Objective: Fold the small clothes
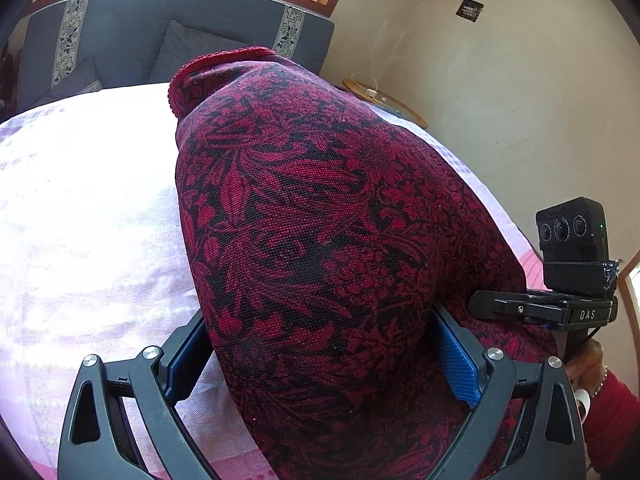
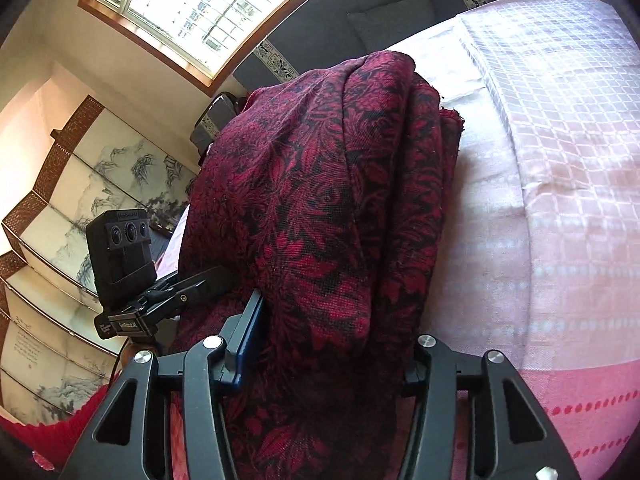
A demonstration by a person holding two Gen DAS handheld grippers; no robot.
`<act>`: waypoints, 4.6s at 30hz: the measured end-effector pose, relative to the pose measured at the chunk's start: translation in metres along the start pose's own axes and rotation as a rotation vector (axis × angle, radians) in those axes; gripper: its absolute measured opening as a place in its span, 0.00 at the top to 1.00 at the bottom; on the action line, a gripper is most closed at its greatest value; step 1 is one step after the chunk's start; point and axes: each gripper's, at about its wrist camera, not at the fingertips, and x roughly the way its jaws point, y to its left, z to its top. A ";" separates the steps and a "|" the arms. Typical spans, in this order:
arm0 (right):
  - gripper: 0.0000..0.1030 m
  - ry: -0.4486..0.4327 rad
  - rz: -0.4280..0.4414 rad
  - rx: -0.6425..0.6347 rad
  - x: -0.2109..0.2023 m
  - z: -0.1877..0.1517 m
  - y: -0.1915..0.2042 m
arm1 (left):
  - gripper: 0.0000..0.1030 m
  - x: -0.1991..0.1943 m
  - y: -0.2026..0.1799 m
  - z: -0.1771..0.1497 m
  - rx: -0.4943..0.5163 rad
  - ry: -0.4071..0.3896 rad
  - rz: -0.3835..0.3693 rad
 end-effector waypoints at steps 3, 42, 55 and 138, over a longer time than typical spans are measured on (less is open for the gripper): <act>0.55 -0.002 -0.015 -0.010 0.000 -0.001 0.003 | 0.04 0.001 -0.003 0.001 0.007 -0.003 0.017; 0.69 -0.042 -0.001 -0.047 0.006 -0.008 0.040 | 0.34 -0.060 -0.045 -0.031 0.053 -0.129 0.254; 0.69 -0.012 0.053 -0.105 0.022 -0.021 0.082 | 0.34 -0.118 -0.028 -0.057 0.005 -0.156 0.320; 0.65 0.003 0.052 -0.192 0.020 -0.101 0.136 | 0.18 -0.183 -0.047 -0.162 0.039 -0.203 0.437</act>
